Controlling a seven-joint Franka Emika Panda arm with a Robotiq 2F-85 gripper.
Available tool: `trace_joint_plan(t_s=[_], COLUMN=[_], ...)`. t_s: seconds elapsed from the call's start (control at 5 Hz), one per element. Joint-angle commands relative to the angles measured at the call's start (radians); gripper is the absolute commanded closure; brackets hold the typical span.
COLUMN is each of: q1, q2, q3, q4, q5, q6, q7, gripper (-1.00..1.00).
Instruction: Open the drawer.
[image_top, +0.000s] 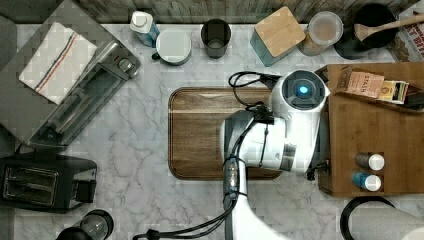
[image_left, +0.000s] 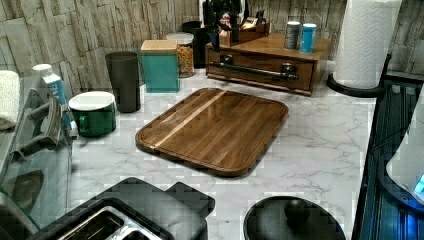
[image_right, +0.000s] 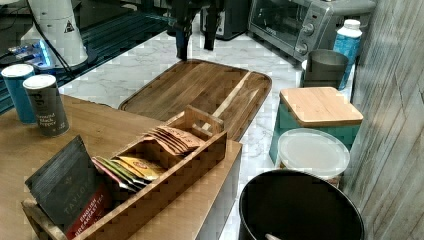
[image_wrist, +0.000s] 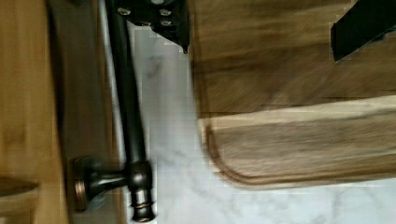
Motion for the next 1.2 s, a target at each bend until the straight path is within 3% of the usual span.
trace_joint_plan(t_s=[0.2, 0.6, 1.0, 1.2], q1=[-0.060, -0.089, -0.084, -0.066], q2=[-0.002, 0.035, 0.050, 0.085], q3=[-0.038, -0.036, -0.036, -0.061], q4=[-0.063, -0.114, -0.163, -0.143], q5=[-0.069, -0.030, -0.029, -0.108], q6=[0.199, 0.309, 0.349, 0.345], q7=[-0.192, -0.284, -0.252, -0.201], gripper=[-1.00, -1.00, -1.00, -1.00])
